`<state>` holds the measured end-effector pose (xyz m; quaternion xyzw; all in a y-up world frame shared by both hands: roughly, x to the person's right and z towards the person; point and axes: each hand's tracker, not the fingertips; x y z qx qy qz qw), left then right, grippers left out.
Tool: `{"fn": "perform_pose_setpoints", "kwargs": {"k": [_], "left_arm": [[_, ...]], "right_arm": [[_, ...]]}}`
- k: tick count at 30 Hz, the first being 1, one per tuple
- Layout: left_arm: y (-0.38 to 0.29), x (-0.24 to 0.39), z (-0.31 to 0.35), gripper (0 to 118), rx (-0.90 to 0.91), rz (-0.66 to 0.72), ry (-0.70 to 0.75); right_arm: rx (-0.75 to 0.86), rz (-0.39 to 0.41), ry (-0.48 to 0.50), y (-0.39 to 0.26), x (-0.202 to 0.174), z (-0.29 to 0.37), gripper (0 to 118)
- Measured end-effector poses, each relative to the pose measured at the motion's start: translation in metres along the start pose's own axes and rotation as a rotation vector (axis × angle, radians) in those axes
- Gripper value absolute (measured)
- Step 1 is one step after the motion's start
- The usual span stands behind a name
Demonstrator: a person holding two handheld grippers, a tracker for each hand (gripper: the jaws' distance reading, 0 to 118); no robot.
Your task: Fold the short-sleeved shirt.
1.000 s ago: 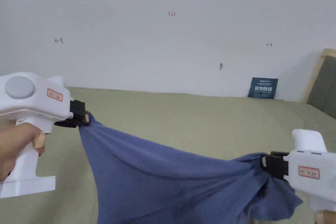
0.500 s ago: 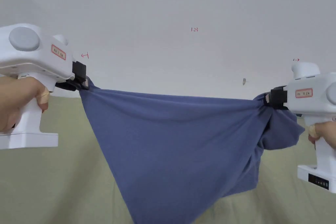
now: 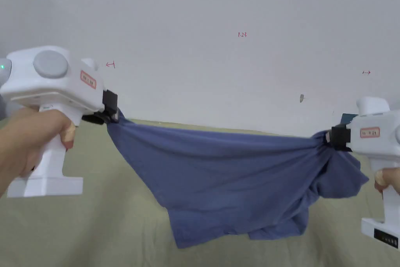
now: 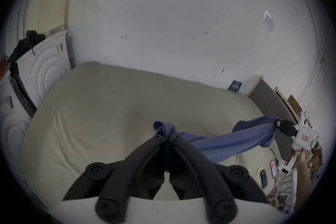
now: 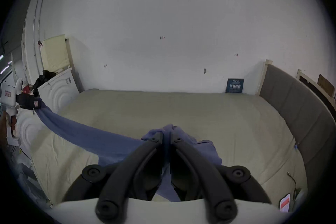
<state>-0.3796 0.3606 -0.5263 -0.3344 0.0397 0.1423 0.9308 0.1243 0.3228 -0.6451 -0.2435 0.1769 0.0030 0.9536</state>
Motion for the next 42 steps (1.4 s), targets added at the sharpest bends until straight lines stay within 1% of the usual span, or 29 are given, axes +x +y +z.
{"fn": "perform_pose_setpoints", "kwargs": {"k": [4, 6, 8, 10, 12, 15, 17, 18, 19, 20, 21, 23, 24, 26, 28, 29, 30, 31, 32, 34, 35, 37, 38, 40, 41, 42], "left_arm": [[-0.053, -0.009, -0.007, 3, -0.079, 0.046, -0.022], [-0.090, -0.018, -0.006, 3, -0.097, 0.104, -0.054], [-0.126, -0.028, -0.002, 3, -0.100, 0.153, -0.081], [-0.161, -0.037, 0.002, 3, -0.132, 0.188, -0.050], [-0.198, -0.045, 0.009, 3, -0.164, 0.209, -0.060], [-0.246, -0.055, 0.017, 3, -0.248, 0.258, -0.054], [-0.274, -0.058, 0.027, 3, -0.243, 0.270, -0.042], [-0.286, -0.059, 0.030, 3, -0.262, 0.275, -0.026], [-0.295, -0.060, 0.034, 3, -0.272, 0.273, -0.013], [-0.305, -0.061, 0.038, 3, -0.276, 0.277, 0.001], [-0.314, -0.063, 0.039, 3, -0.288, 0.290, 0.006], [-0.328, -0.070, 0.038, 3, -0.297, 0.321, -0.030], [-0.332, -0.070, 0.036, 3, -0.312, 0.317, -0.023], [-0.340, -0.068, 0.036, 3, -0.323, 0.302, -0.018], [-0.347, -0.065, 0.039, 4, -0.329, 0.304, -0.019], [-0.346, -0.065, 0.042, 11, -0.321, 0.311, -0.027], [-0.342, -0.062, 0.052, 27, -0.236, 0.323, 0.033], [-0.338, -0.059, 0.065, 38, -0.123, 0.302, 0.086], [-0.329, -0.057, 0.081, 41, 0.001, 0.250, 0.101], [-0.312, -0.045, 0.115, 40, 0.210, 0.170, 0.183], [-0.304, -0.037, 0.132, 40, 0.292, 0.111, 0.200], [-0.292, -0.025, 0.151, 39, 0.355, -0.010, 0.242], [-0.288, -0.021, 0.156, 35, 0.350, -0.050, 0.247], [-0.286, -0.013, 0.163, 10, 0.328, -0.090, 0.212], [-0.288, -0.010, 0.164, 2, 0.298, -0.093, 0.187], [-0.291, -0.007, 0.164, 0, 0.288, -0.094, 0.186]], "right_arm": [[-0.070, -0.032, -0.012, -0.050, 0.008, 0.005, 7], [-0.113, -0.055, -0.003, -0.082, 0.015, 0.013, 7], [-0.192, -0.072, -0.010, -0.110, 0.021, 0.020, 7], [-0.205, -0.070, -0.020, -0.139, 0.026, 0.031, 7], [-0.234, -0.111, 0.005, -0.168, 0.030, 0.045, 7], [-0.271, -0.115, 0.005, -0.204, 0.029, 0.063, 7], [-0.286, -0.103, -0.016, -0.225, 0.027, 0.076, 6], [-0.283, -0.103, -0.031, -0.233, 0.025, 0.084, 1], [-0.283, -0.110, -0.043, -0.239, 0.024, 0.090, 1], [-0.273, -0.114, -0.085, -0.246, 0.022, 0.099, 1], [-0.266, -0.140, -0.094, -0.251, 0.024, 0.105, 1], [-0.288, -0.218, -0.039, -0.262, 0.030, 0.111, 0], [-0.305, -0.210, -0.054, -0.266, 0.029, 0.113, 0], [-0.338, -0.147, -0.110, -0.272, 0.026, 0.117, 0], [-0.297, -0.172, -0.091, -0.275, 0.025, 0.129, 0], [-0.272, -0.187, -0.089, -0.273, 0.026, 0.134, 0], [-0.244, -0.186, -0.100, -0.268, 0.024, 0.142, 0], [-0.195, -0.151, -0.121, -0.261, 0.021, 0.152, 0], [-0.127, -0.101, -0.125, -0.254, 0.015, 0.165, 0], [-0.042, -0.045, -0.136, -0.238, 0.008, 0.185, 0], [-0.007, -0.034, -0.146, -0.230, 0.003, 0.195, 0], [0.053, -0.032, -0.137, -0.218, -0.005, 0.212, 0], [0.079, -0.030, -0.136, -0.214, -0.009, 0.219, 0], [0.092, -0.008, -0.143, -0.211, -0.019, 0.228, 0], [0.100, -0.001, -0.144, -0.212, -0.024, 0.231, 0], [0.100, 0.002, -0.139, -0.215, -0.028, 0.233, 0]]}}
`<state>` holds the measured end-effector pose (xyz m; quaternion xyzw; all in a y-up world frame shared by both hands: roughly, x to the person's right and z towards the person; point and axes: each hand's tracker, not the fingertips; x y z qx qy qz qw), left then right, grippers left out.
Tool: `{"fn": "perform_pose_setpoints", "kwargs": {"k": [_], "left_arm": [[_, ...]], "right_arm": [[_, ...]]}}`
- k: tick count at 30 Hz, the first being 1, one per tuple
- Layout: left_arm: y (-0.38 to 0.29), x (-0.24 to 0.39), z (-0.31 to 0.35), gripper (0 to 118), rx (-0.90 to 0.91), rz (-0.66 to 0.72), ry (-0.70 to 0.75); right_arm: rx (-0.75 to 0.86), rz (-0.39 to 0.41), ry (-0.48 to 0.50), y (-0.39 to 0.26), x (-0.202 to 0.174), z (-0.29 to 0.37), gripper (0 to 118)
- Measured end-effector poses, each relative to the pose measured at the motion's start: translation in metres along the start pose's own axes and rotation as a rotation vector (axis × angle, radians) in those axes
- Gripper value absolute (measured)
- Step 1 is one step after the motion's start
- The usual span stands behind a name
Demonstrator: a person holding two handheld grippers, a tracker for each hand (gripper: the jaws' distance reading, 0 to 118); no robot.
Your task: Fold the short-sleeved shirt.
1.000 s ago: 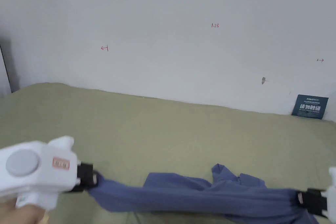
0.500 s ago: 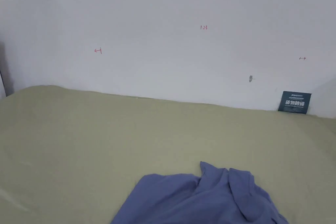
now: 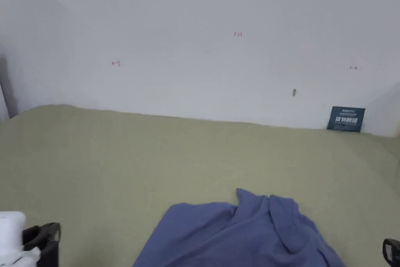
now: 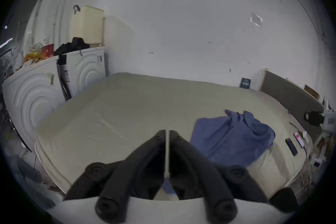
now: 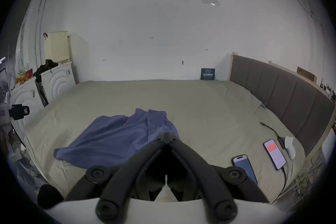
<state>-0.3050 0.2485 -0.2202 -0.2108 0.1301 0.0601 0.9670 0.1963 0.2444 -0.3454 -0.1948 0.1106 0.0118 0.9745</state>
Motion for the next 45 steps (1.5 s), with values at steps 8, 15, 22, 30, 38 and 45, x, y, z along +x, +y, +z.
{"fn": "perform_pose_setpoints", "kwargs": {"k": [8, 15, 22, 30, 38, 45], "left_arm": [[-0.040, -0.004, -0.034, 0, -0.326, -0.054, -0.171], [-0.057, -0.035, -0.137, 105, -0.639, -0.057, -0.307], [-0.099, -0.034, -0.180, 77, -0.771, -0.107, -0.231], [-0.087, -0.026, -0.138, 2, -0.602, -0.081, -0.263], [-0.091, -0.019, -0.132, 2, -0.601, -0.030, -0.259], [-0.092, -0.015, -0.141, 2, -0.640, -0.023, -0.251]], "right_arm": [[-0.093, -0.002, 0.077, -0.030, -0.023, -0.003, 0], [-0.168, -0.001, 0.111, -0.042, -0.031, -0.019, 0], [-0.225, -0.008, 0.105, -0.055, -0.024, -0.031, 0], [-0.277, 0.051, 0.128, -0.031, -0.019, -0.078, 0], [-0.376, 0.193, 0.138, 0.068, -0.028, -0.245, 0], [-0.683, 0.358, 0.241, 0.110, -0.076, -0.409, 111]]}}
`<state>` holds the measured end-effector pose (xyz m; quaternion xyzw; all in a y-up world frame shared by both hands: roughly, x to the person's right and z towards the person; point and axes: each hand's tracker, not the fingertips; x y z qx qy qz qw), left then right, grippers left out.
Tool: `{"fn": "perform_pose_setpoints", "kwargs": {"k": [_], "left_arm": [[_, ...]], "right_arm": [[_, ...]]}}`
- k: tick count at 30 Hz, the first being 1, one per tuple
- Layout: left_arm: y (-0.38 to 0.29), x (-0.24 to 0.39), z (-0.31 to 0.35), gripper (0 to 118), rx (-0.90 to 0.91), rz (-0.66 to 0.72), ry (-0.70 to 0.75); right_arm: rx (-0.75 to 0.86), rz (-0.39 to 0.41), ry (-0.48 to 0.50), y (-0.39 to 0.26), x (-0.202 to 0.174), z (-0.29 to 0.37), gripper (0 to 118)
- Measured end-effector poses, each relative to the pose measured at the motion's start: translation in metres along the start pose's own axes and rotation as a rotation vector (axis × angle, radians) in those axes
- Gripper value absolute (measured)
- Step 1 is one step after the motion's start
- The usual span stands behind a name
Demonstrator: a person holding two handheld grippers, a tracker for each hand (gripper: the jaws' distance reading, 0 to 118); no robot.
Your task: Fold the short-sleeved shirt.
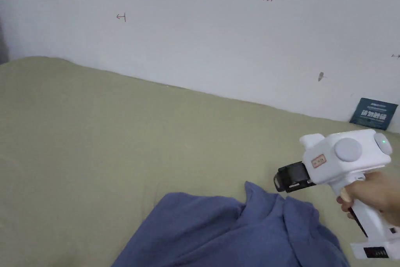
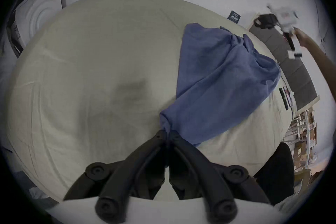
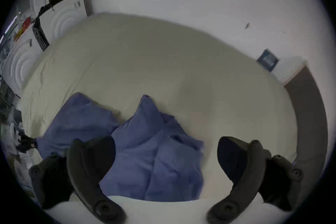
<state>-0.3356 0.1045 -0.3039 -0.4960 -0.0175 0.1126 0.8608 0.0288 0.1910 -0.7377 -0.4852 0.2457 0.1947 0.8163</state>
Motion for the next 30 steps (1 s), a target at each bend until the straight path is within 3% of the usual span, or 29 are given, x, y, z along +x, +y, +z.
{"fn": "perform_pose_setpoints", "kwargs": {"k": [2, 5, 11, 14, 17, 18, 20, 22, 23, 25, 28, 30], "left_arm": [[0.000, 0.001, -0.001, 2, -0.008, 0.000, -0.003], [0.000, -0.007, -0.006, 2, -0.015, 0.004, -0.011], [0.001, -0.014, -0.012, 2, -0.016, 0.044, -0.033], [0.001, -0.015, -0.014, 2, -0.010, 0.051, -0.035], [-0.001, -0.019, -0.015, 2, -0.002, 0.071, -0.049], [-0.002, -0.020, -0.015, 2, 0.000, 0.076, -0.053], [-0.002, -0.022, -0.015, 2, 0.001, 0.091, -0.062], [-0.001, -0.023, -0.015, 2, 0.000, 0.094, -0.065], [-0.002, -0.024, -0.015, 2, 0.001, 0.092, -0.064], [-0.003, -0.025, -0.014, 2, 0.004, 0.089, -0.061], [-0.006, -0.030, -0.011, 2, 0.021, 0.093, -0.059], [-0.006, -0.031, -0.006, 2, 0.045, 0.097, -0.057]], "right_arm": [[-0.061, 0.038, -0.004, 0.014, 0.002, -0.029, 104], [-0.113, 0.081, -0.058, 0.019, 0.004, -0.063, 104], [-0.111, 0.068, -0.004, 0.016, 0.015, -0.095, 96], [-0.139, -0.018, 0.032, 0.013, 0.020, -0.102, 66], [-0.133, -0.097, 0.100, 0.004, 0.018, -0.097, 10], [-0.130, -0.094, 0.097, 0.002, 0.017, -0.095, 2], [-0.060, -0.110, 0.050, -0.002, 0.012, -0.085, 2], [-0.052, -0.227, 0.113, -0.003, 0.015, -0.074, 2], [-0.035, -0.242, 0.104, -0.004, 0.016, -0.065, 2], [0.021, -0.195, 0.082, -0.003, 0.016, -0.044, 1], [0.075, -0.230, 0.118, -0.002, 0.020, -0.010, 1], [0.104, -0.205, 0.113, 0.001, 0.018, 0.014, 1]]}}
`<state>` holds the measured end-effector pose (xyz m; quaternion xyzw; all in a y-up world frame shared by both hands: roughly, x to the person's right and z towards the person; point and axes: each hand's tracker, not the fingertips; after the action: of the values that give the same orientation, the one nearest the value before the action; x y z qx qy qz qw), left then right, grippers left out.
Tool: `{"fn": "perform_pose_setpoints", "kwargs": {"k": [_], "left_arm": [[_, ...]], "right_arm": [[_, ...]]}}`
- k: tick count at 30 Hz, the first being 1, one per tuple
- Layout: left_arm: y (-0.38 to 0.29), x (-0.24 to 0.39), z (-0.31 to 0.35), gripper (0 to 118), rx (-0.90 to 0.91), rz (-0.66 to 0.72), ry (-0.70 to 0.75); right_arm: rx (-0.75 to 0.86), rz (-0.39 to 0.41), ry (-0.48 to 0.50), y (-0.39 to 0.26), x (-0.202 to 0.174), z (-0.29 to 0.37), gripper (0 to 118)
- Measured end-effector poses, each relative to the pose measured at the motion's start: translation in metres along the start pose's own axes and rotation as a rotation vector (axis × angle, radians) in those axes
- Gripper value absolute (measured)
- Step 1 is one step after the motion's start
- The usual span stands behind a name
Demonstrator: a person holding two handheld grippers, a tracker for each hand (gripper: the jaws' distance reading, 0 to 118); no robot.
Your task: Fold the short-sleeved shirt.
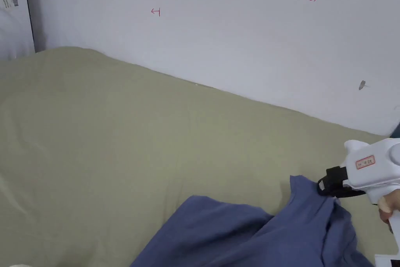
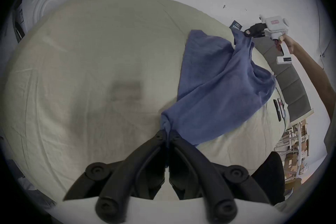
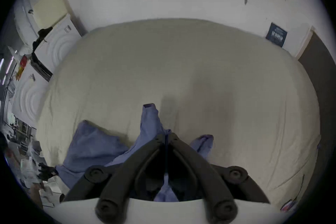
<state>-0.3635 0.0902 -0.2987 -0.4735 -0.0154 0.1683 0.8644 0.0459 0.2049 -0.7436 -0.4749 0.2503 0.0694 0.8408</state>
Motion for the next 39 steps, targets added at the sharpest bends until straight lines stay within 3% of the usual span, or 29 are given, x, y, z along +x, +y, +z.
{"fn": "perform_pose_setpoints", "kwargs": {"k": [7, 17, 20, 27, 39], "left_arm": [[0.034, 0.016, 0.049, 2, 0.165, 0.013, -0.060], [0.181, 0.036, 0.113, 2, 0.397, -0.050, -0.049], [0.226, 0.052, 0.127, 2, 0.425, -0.094, -0.028], [0.331, 0.075, 0.149, 2, 0.467, -0.159, 0.035], [0.453, 0.113, 0.177, 2, 0.642, -0.116, 0.167]], "right_arm": [[0.213, -0.004, -0.008, 0.016, -0.006, 0.089, 1], [0.424, -0.057, -0.047, 0.049, -0.006, 0.193, 0], [0.497, -0.027, -0.099, 0.059, -0.006, 0.215, 0], [0.568, -0.046, -0.164, 0.101, 0.005, 0.255, 0], [0.758, -0.072, -0.249, 0.190, 0.006, 0.295, 0]]}}
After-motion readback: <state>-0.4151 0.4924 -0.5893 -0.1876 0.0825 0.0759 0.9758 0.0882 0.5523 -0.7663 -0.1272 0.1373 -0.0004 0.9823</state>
